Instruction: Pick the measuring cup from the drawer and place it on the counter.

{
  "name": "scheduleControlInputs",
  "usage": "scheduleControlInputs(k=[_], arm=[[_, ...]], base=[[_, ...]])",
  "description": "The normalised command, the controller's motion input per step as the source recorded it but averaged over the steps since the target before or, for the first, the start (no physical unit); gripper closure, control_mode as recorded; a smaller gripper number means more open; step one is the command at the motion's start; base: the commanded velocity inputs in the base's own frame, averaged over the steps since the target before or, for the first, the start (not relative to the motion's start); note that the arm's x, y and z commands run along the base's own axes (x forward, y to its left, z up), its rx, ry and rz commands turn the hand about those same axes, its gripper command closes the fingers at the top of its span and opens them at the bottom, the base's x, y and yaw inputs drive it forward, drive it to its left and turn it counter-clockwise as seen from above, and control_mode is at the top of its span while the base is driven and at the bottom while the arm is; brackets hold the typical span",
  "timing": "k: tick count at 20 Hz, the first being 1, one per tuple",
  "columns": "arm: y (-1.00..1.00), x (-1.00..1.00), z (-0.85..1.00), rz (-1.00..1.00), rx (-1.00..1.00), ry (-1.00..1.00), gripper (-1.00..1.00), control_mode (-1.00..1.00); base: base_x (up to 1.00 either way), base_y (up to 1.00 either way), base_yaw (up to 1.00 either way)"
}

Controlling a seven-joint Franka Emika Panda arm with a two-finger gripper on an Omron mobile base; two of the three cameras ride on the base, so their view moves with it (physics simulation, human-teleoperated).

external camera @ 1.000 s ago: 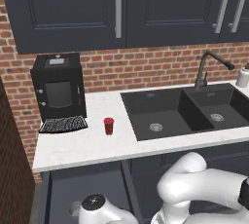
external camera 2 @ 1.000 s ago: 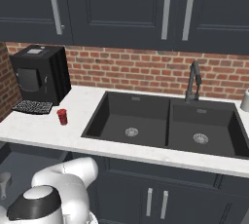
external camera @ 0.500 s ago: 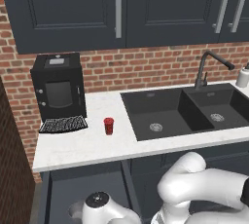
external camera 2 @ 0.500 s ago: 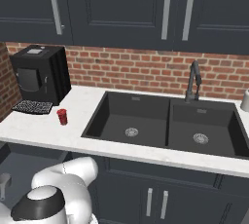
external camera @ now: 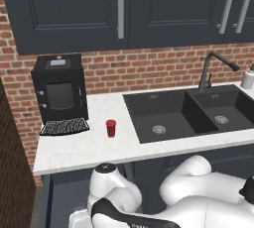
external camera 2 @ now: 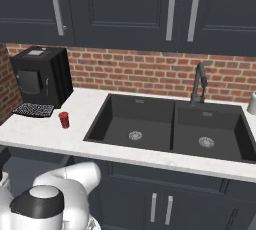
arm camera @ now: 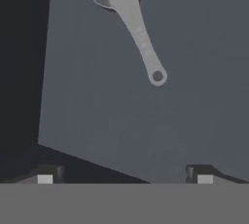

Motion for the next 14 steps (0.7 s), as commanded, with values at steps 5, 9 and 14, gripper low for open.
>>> scheduleControlInputs(k=[5, 9, 14], arm=[[0.05, 0.71, 0.00, 0.11, -0.07, -0.04, -1.00, -1.00], [0.06, 0.40, -0.04, 0.11, -0.06, -0.19, -1.00, -1.00], [0.00, 0.18, -0.34, 0.10, -0.06, -0.15, -1.00, -1.00]], base=[[0.00, 0.00, 0.00], [0.00, 0.00, 0.00], [0.00, 0.00, 0.00]])
